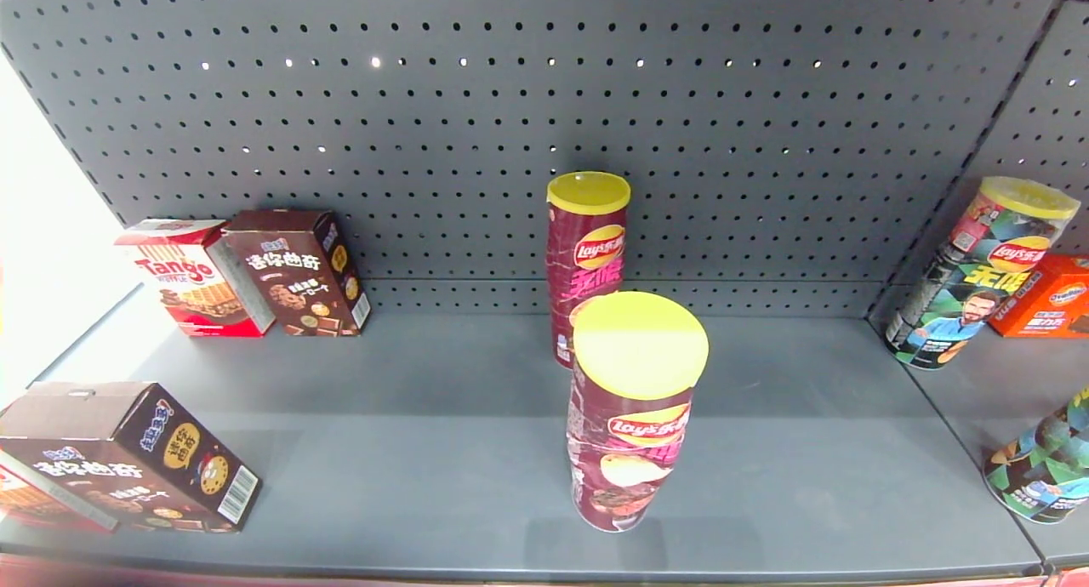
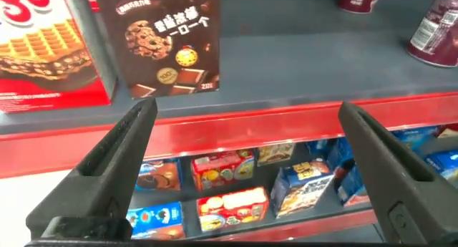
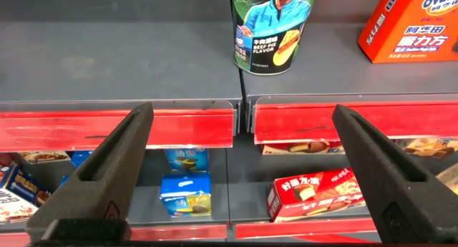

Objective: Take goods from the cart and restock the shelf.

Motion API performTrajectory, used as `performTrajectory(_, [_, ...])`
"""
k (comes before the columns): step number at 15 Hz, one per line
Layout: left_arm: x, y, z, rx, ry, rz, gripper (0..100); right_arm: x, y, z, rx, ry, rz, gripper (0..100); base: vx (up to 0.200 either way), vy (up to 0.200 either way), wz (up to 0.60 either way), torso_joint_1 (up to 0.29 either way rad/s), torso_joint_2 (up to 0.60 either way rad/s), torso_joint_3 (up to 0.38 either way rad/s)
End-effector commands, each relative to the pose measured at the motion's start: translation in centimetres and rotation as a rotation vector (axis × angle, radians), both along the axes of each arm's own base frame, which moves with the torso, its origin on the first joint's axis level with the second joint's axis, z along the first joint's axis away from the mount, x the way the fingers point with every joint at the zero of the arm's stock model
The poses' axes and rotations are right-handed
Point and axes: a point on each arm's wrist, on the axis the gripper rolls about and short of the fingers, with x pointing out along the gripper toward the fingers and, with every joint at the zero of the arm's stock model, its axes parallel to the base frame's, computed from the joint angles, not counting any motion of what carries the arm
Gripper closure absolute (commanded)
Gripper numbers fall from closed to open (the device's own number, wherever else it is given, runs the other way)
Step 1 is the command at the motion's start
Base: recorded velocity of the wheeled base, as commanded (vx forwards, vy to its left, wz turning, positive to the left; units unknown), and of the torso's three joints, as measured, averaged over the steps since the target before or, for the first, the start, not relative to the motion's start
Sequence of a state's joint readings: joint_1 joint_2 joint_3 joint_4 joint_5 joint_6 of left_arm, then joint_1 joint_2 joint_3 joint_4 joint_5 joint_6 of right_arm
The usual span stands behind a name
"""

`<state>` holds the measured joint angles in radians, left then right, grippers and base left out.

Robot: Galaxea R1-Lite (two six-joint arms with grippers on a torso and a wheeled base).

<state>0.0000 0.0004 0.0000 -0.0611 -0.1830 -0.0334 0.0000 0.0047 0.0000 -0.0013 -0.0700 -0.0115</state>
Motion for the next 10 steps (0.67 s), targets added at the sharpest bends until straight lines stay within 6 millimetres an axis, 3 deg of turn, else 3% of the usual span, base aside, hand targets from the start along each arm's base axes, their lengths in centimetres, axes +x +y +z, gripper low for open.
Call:
performTrajectory(1, [0.06,0.3,-0.1,0.036,0.008,0.141,0,0.01,0.0,0.01,-0.001,0.001,-0.001,0,0.0,0.0,0.0,0.0,0.0,0.0])
performTrajectory(2, [0.06,0.65,-0.62,0.051,0.061,0.293,0,0.01,0.0,0.01,-0.001,0.001,0.001,0,0.0,0.0,0.0,0.0,0.0,0.0])
performTrajectory(4, [0.07,0.54,-0.57,0.078,0.054,0.248,0,0.01,0.0,0.01,-0.001,0.001,0.001,0,0.0,0.0,0.0,0.0,0.0,0.0])
performTrajectory(6, [0.08,0.2,-0.61,0.123,0.047,0.088,0,0.0,0.0,0.05,-0.001,0.0,0.001,0,0.0,0.0,0.0,0.0,0.0,0.0])
performTrajectory(10, [0.09,0.2,-0.61,0.105,0.051,0.085,0,0.0,0.0,0.05,-0.001,0.0,0.001,0,0.0,0.0,0.0,0.0,0.0,0.0])
